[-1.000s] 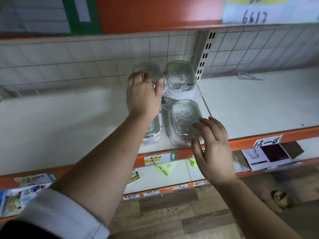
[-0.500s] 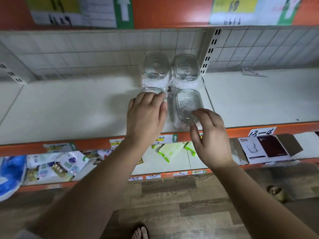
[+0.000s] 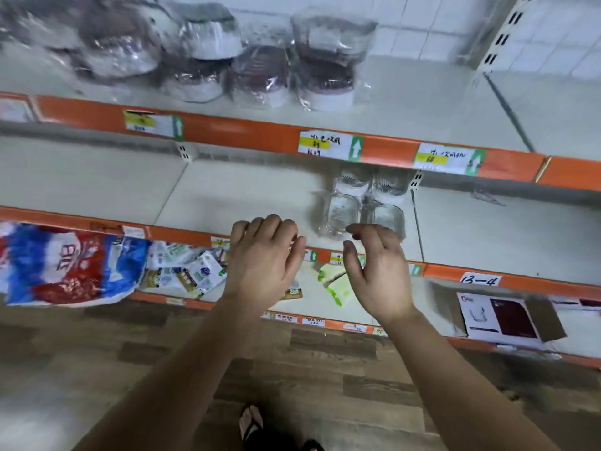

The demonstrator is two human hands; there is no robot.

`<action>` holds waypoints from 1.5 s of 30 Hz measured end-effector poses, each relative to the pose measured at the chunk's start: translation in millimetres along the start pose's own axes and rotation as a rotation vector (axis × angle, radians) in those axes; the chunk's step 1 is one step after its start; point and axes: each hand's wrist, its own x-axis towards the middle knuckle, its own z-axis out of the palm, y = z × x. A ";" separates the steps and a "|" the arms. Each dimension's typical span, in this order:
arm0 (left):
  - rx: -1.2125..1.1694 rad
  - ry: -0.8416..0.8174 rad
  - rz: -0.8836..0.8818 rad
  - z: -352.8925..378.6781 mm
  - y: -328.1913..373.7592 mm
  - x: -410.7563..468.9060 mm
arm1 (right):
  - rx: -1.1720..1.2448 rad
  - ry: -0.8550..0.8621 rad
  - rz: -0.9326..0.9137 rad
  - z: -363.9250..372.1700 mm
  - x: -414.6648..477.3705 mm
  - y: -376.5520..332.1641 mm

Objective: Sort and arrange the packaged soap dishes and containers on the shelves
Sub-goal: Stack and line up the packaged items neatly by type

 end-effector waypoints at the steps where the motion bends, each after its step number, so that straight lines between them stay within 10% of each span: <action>1: 0.018 0.004 -0.019 -14.4 -8.2 -2.2 | 0.020 -0.002 -0.012 -1.6 3.8 -15.2; 25: 0.246 0.242 -0.185 -219.2 -358.6 16.3 | 0.195 0.119 -0.248 148.9 166.8 -350.4; 45: 0.268 0.179 -0.319 -224.7 -620.7 112.4 | 0.296 0.004 -0.403 341.9 356.6 -502.4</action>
